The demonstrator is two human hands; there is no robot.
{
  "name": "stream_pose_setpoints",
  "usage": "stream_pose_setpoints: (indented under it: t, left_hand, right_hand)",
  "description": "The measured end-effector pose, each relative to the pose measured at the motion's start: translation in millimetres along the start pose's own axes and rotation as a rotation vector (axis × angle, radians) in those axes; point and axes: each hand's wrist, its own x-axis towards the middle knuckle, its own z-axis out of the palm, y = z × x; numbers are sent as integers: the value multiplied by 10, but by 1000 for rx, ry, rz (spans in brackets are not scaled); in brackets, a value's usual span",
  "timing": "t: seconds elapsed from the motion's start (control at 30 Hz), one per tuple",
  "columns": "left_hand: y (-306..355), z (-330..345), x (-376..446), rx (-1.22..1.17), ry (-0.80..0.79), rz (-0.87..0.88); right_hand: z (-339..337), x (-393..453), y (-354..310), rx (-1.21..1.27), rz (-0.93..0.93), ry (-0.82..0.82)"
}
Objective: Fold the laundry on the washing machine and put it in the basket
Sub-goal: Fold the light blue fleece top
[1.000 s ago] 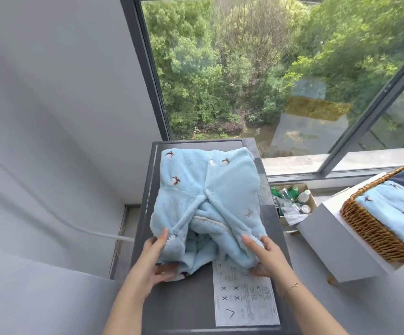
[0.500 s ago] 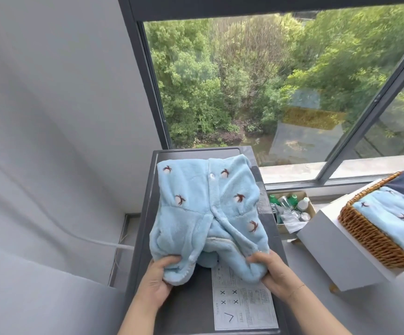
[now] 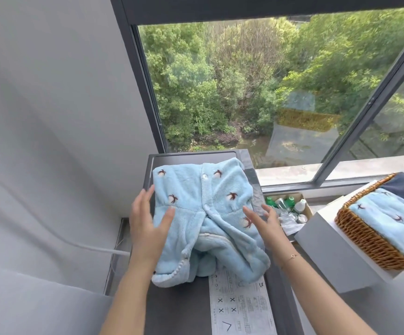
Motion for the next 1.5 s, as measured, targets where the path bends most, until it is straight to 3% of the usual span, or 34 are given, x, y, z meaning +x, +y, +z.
stream_pose_setpoints:
  t: [0.07, 0.13, 0.27, 0.37, 0.5, 0.6, 0.8, 0.97, 1.1, 1.27, 1.5]
  left_hand:
    - [-189, 316, 34, 414, -98, 178]
    - [-466, 602, -88, 670, -269, 207]
    - [-744, 801, -211, 749, -328, 187]
    - [-708, 819, -113, 625, -251, 59]
    - [-572, 737, -23, 285, 52, -395]
    - [-611, 621, 147, 181, 18, -598]
    - [-766, 475, 198, -85, -66, -756]
    - [-639, 397, 213, -464, -341, -840]
    - [-599, 501, 60, -533, -386, -750]
    - [-307, 674, 1, -628, -620, -732]
    - [244, 1128, -200, -636, -718, -656]
  right_hand:
    - [200, 85, -38, -17, -38, 24]
    - [377, 134, 82, -174, -13, 92]
    - [433, 170, 292, -234, -22, 260]
    - [385, 305, 263, -251, 58, 227]
    - [324, 426, 181, -177, 117, 106]
    - [281, 470, 189, -118, 151, 46]
    - [208, 407, 107, 82, 195, -217]
    - [173, 279, 183, 300, 278, -258]
    - [105, 111, 311, 417, 260, -158]
    - [-203, -188, 293, 623, 142, -96]
    - [-891, -425, 415, 804, 70, -18]
